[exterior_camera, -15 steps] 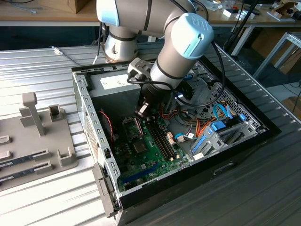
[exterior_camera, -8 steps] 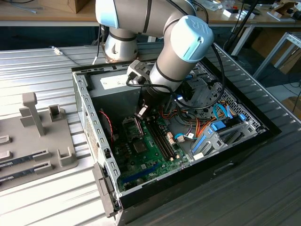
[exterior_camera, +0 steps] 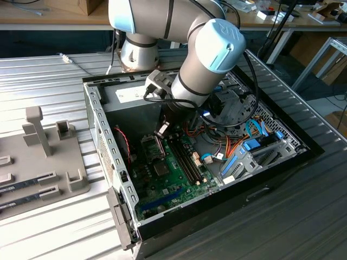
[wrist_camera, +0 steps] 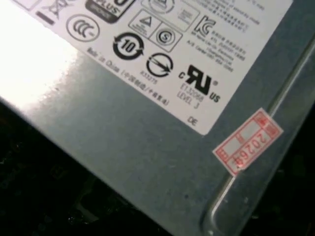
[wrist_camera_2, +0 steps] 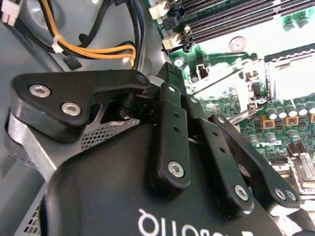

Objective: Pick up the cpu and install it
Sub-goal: 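Close the cpu cover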

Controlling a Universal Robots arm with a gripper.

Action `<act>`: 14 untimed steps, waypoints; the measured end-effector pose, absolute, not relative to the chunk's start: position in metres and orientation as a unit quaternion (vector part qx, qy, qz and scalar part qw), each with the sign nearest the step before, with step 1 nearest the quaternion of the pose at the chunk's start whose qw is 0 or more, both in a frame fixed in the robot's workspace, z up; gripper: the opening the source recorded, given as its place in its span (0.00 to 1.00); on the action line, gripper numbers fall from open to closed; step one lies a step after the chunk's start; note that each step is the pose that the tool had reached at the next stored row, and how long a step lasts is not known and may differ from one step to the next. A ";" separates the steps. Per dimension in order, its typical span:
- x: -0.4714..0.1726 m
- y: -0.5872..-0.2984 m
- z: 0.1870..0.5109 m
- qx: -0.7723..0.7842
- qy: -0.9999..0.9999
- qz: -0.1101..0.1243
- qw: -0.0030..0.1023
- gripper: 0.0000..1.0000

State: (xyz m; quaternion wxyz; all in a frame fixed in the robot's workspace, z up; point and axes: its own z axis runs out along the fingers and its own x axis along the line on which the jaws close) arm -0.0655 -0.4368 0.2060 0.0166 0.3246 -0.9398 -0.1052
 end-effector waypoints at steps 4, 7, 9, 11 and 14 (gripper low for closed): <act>-0.067 -0.441 0.206 0.325 -0.940 -0.106 0.016 0.11; -0.067 -0.443 0.206 0.325 -0.940 -0.107 0.016 0.11; -0.067 -0.443 0.207 0.325 -0.939 -0.109 0.015 0.11; -0.067 -0.444 0.209 0.325 -0.939 -0.112 0.014 0.11; -0.067 -0.444 0.211 0.325 -0.938 -0.117 0.012 0.11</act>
